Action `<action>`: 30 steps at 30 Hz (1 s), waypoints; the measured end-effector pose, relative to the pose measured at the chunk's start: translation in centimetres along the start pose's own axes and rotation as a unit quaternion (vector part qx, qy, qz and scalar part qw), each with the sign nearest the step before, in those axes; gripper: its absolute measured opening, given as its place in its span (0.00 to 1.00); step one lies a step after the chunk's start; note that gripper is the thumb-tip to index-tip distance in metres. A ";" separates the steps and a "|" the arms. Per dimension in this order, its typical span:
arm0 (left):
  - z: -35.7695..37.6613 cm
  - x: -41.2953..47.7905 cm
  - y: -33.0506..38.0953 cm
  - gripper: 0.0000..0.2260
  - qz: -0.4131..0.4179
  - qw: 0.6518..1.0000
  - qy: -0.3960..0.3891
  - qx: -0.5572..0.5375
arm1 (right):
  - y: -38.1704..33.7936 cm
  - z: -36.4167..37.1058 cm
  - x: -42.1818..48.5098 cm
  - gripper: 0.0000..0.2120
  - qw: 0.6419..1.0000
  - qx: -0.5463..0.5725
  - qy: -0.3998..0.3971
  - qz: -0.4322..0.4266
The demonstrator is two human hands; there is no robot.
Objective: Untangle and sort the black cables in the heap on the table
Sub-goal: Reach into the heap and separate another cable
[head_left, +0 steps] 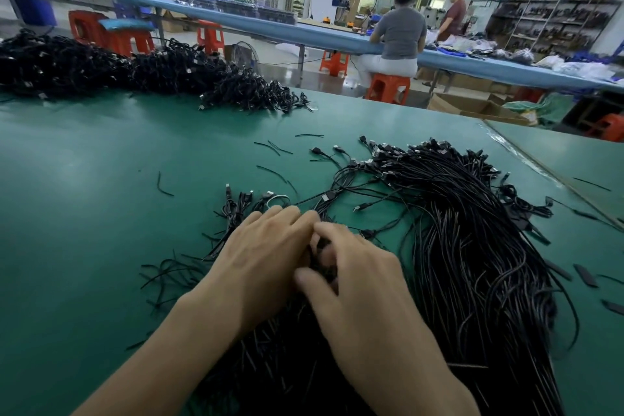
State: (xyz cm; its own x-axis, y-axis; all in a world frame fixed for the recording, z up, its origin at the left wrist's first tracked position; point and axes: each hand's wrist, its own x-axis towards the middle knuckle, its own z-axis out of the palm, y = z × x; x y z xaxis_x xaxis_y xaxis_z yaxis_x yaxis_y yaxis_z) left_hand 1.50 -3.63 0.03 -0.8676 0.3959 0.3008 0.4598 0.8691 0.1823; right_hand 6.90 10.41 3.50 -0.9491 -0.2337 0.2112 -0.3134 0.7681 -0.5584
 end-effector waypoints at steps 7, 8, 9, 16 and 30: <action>-0.6 0.2 0.9 0.11 -0.020 0.985 0.169 -0.024 | -0.1 -1.2 -0.2 0.22 0.997 0.064 0.016 0.043; -0.6 0.2 1.0 0.10 -0.018 0.983 0.182 -0.012 | -0.2 -1.2 -0.3 0.26 0.995 0.081 0.007 0.057; -0.7 0.2 0.9 0.09 -0.014 0.981 0.196 0.002 | -0.3 -1.1 -0.3 0.27 0.993 0.100 -0.005 0.070; -1.5 0.2 1.1 0.14 -0.024 0.951 0.307 0.017 | 0.6 -2.0 0.3 0.04 0.987 0.156 -0.008 0.026; -3.1 -0.8 1.4 0.19 -0.083 0.984 0.059 -0.144 | 7.0 -4.5 1.2 0.15 0.974 -0.138 0.088 0.159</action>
State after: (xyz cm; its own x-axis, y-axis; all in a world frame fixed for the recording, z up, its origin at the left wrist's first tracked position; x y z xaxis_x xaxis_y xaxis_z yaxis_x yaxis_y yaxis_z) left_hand 3.39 -3.59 2.94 -0.9148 0.2041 0.3485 0.3637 0.7916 0.4911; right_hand 3.69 18.24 3.46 -0.9690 0.1297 0.2101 0.0397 0.9216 -0.3861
